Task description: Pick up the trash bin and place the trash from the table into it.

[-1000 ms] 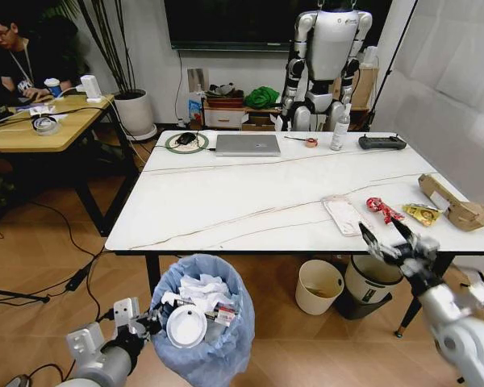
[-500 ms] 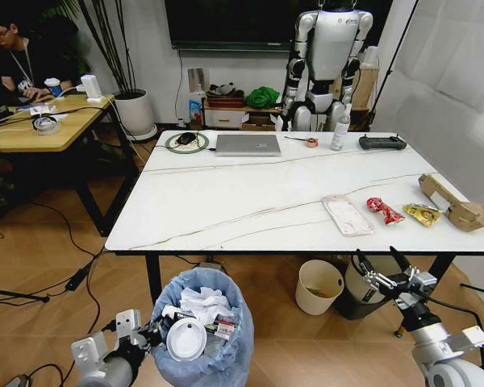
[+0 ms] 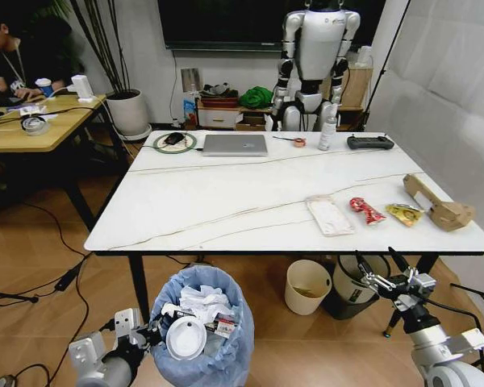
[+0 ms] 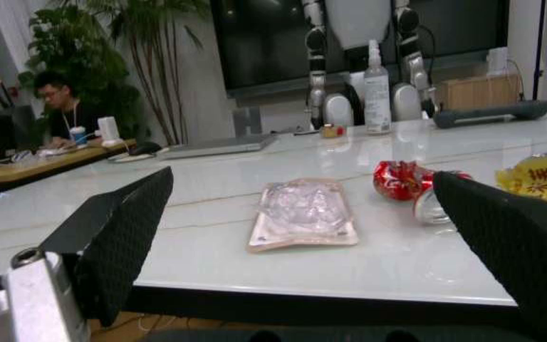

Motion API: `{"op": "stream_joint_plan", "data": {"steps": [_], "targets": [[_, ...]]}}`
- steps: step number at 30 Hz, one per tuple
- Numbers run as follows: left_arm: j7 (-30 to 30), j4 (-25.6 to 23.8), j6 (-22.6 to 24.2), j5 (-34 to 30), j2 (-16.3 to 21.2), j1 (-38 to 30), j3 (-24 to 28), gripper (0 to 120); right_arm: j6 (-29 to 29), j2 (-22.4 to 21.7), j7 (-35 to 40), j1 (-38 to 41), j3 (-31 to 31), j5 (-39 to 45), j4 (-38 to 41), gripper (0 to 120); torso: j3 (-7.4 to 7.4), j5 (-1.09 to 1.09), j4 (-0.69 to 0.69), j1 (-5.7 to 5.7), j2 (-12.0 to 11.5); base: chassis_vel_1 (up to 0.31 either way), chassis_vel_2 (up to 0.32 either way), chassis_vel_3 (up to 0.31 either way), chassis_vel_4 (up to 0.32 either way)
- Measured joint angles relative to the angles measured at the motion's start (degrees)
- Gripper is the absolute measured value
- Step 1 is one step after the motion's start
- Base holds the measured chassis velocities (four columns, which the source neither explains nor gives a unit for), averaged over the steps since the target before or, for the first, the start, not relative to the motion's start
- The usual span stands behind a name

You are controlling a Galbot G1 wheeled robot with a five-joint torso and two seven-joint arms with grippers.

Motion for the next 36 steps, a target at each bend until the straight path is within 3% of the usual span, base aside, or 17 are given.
{"op": "stream_joint_plan", "data": {"steps": [20, 25, 28, 31, 36], "targets": [[-0.06, 0.79, -0.04, 0.08, -0.37, -0.97, 0.73, 0, 0.26, -2.17, -0.63, 0.97, -1.51, 0.19, -1.05, 100, 0.00, 0.03, -0.01, 0.00, 0.00, -0.118, -0.110, 0.113, 0.112], [-0.09, 0.06, -0.05, 0.07, -0.44, 0.03, 0.37, 0, 0.26, -7.02, 3.04, 1.34, -4.33, -6.12, 1.13, 100, 0.00, 0.05, 0.00, 0.00, 0.00, -0.083, -0.087, 0.077, 0.084], [-0.09, -0.48, -0.04, 0.08, -0.43, 0.76, -0.27, 0, -0.32, -11.38, 10.00, 2.10, -8.70, -9.33, 3.89, 100, 0.00, 0.01, 0.00, 0.00, 0.00, -0.033, -0.036, 0.025, 0.037], [-0.10, -1.33, -0.05, 0.19, -0.53, 2.26, -1.64, 0, -2.92, -16.34, 18.06, 5.82, -16.43, -7.66, 7.66, 100, 0.00, 0.00, 0.00, 0.00, 0.00, 0.000, 0.000, 0.000, 0.000], [-0.02, -2.05, -0.04, 0.23, -1.06, 3.25, -2.93, 0, -5.87, -20.21, 20.33, 12.99, -23.16, -5.56, 7.93, 100, 0.00, 0.03, 0.02, 0.00, 0.00, 0.000, 0.000, 0.000, 0.000]]}}
